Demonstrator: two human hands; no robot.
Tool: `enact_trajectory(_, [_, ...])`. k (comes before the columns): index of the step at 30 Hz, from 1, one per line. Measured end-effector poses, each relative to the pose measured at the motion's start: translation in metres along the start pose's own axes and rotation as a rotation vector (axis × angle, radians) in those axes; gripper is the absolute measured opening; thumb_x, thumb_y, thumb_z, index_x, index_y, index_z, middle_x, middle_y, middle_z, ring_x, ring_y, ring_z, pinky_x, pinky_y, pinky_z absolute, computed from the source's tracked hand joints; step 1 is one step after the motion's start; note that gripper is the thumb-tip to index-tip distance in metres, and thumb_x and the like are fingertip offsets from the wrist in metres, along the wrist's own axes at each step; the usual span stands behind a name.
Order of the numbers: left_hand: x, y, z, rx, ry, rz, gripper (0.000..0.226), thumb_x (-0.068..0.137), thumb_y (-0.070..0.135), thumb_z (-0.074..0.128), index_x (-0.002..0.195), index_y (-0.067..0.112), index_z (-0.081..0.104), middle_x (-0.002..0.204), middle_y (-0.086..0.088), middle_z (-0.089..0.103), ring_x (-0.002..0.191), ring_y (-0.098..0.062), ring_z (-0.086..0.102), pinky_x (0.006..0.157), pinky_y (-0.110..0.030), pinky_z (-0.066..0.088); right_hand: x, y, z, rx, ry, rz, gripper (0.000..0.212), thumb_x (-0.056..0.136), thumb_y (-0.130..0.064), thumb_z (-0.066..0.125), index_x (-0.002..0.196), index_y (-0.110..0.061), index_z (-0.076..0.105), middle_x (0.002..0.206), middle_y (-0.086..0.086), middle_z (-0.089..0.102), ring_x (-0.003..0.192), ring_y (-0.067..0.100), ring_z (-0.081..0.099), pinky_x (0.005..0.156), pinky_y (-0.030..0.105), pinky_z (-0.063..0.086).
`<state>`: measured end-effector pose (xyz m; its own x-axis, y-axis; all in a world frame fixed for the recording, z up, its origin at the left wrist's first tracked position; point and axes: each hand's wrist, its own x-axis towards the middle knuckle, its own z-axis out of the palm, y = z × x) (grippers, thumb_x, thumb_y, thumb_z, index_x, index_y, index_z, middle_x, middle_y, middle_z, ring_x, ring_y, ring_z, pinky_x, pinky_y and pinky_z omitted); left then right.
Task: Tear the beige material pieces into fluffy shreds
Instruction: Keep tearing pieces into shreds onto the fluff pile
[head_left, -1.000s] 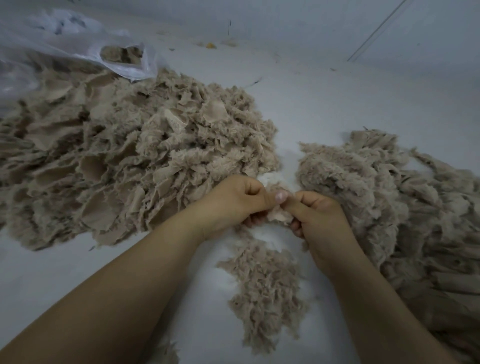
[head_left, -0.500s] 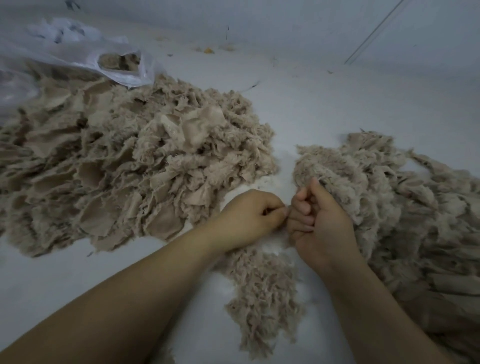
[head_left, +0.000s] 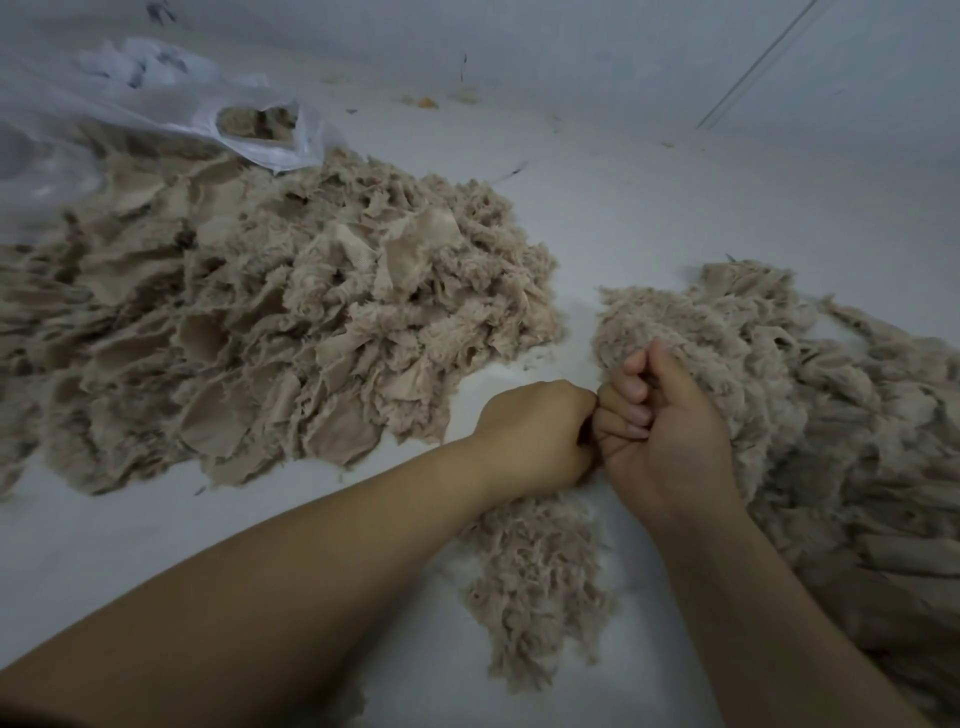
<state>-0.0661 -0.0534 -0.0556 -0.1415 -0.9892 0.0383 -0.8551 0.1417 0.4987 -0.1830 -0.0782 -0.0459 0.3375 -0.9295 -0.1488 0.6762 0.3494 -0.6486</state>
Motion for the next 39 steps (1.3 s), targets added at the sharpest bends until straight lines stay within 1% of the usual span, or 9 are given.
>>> enact_trajectory(5, [0.000, -0.010, -0.011, 0.022, -0.017, -0.011, 0.014, 0.089, 0.017, 0.058, 0.078, 0.010, 0.063, 0.076, -0.007, 0.061, 0.070, -0.025, 0.056, 0.058, -0.035, 0.046, 0.005, 0.002, -0.005, -0.145, 0.076, 0.048, 0.035, 0.108, -0.023, 0.039, 0.080, -0.009, 0.056, 0.057, -0.003, 0.045, 0.042, 0.004, 0.033, 0.036, 0.015, 0.029])
enact_trajectory(10, [-0.001, -0.011, -0.011, 0.088, -0.019, -0.011, 0.017, 0.084, 0.006, 0.054, 0.067, 0.010, 0.052, 0.067, -0.007, 0.053, 0.064, -0.025, 0.051, 0.056, -0.040, 0.043, 0.006, 0.012, -0.008, -0.643, 0.120, -0.028, 0.035, 0.100, 0.008, 0.032, 0.089, -0.008, 0.061, 0.059, -0.003, 0.053, 0.046, 0.005, 0.039, 0.040, 0.017, 0.031])
enact_trajectory(17, [0.000, -0.028, -0.028, 0.172, 0.004, -0.081, 0.007, 0.083, 0.008, 0.057, 0.077, 0.007, 0.060, 0.075, -0.009, 0.057, 0.068, -0.027, 0.055, 0.059, -0.040, 0.049, 0.005, 0.010, -0.012, -0.906, 0.103, -0.239, 0.041, 0.097, 0.008, 0.034, 0.080, -0.016, 0.063, 0.066, -0.008, 0.058, 0.053, 0.004, 0.045, 0.048, 0.018, 0.038])
enact_trajectory(23, [-0.001, -0.036, -0.029, 0.224, 0.088, -0.126, 0.003, 0.083, 0.007, 0.053, 0.083, 0.010, 0.054, 0.079, -0.006, 0.053, 0.071, -0.027, 0.054, 0.055, -0.036, 0.044, 0.007, 0.014, -0.013, -0.864, 0.126, -0.139, 0.040, 0.101, 0.005, 0.035, 0.083, -0.015, 0.064, 0.060, -0.012, 0.059, 0.050, 0.001, 0.046, 0.046, 0.016, 0.039])
enact_trajectory(28, [0.005, -0.027, -0.012, 0.182, 0.135, -0.088, 0.033, 0.086, 0.053, 0.055, 0.089, 0.021, 0.050, 0.080, 0.005, 0.051, 0.070, -0.020, 0.052, 0.057, -0.032, 0.043, 0.008, 0.014, -0.013, -0.797, 0.098, -0.133, 0.039, 0.101, 0.006, 0.034, 0.086, -0.014, 0.063, 0.061, -0.009, 0.058, 0.051, 0.003, 0.044, 0.046, 0.016, 0.037])
enact_trajectory(31, [0.011, -0.027, -0.013, 0.190, 0.068, -0.123, 0.028, 0.088, 0.049, 0.055, 0.077, 0.025, 0.045, 0.073, 0.007, 0.045, 0.070, -0.021, 0.051, 0.058, -0.031, 0.037, 0.006, 0.014, -0.011, -0.759, 0.043, -0.161, 0.036, 0.103, 0.003, 0.034, 0.095, -0.015, 0.064, 0.067, -0.011, 0.061, 0.057, 0.003, 0.048, 0.052, 0.016, 0.042])
enact_trajectory(34, [0.009, -0.031, -0.019, 0.074, -0.032, -0.088, 0.030, 0.091, 0.041, 0.056, 0.068, 0.025, 0.045, 0.067, 0.007, 0.049, 0.064, -0.016, 0.049, 0.055, -0.030, 0.036, 0.007, 0.015, -0.009, -0.742, 0.059, -0.128, 0.030, 0.106, -0.001, 0.036, 0.115, -0.014, 0.062, 0.091, -0.005, 0.064, 0.076, 0.003, 0.060, 0.070, 0.016, 0.051])
enact_trajectory(37, [0.000, -0.035, -0.026, -0.135, -0.062, -0.037, 0.031, 0.092, 0.024, 0.061, 0.064, 0.021, 0.048, 0.061, 0.006, 0.049, 0.056, -0.012, 0.046, 0.057, -0.032, 0.042, 0.009, 0.016, -0.008, -0.812, 0.152, -0.095, 0.035, 0.105, 0.003, 0.036, 0.136, -0.007, 0.050, 0.104, -0.002, 0.059, 0.091, 0.004, 0.061, 0.077, 0.014, 0.054])
enact_trajectory(39, [-0.005, -0.037, -0.030, -0.333, -0.050, -0.070, 0.030, 0.091, 0.015, 0.064, 0.065, 0.016, 0.051, 0.056, 0.008, 0.045, 0.050, -0.007, 0.039, 0.051, -0.024, 0.038, 0.012, 0.013, -0.009, -0.874, 0.193, -0.100, 0.040, 0.103, 0.004, 0.035, 0.141, -0.005, 0.047, 0.103, -0.004, 0.058, 0.092, 0.003, 0.059, 0.076, 0.014, 0.052])
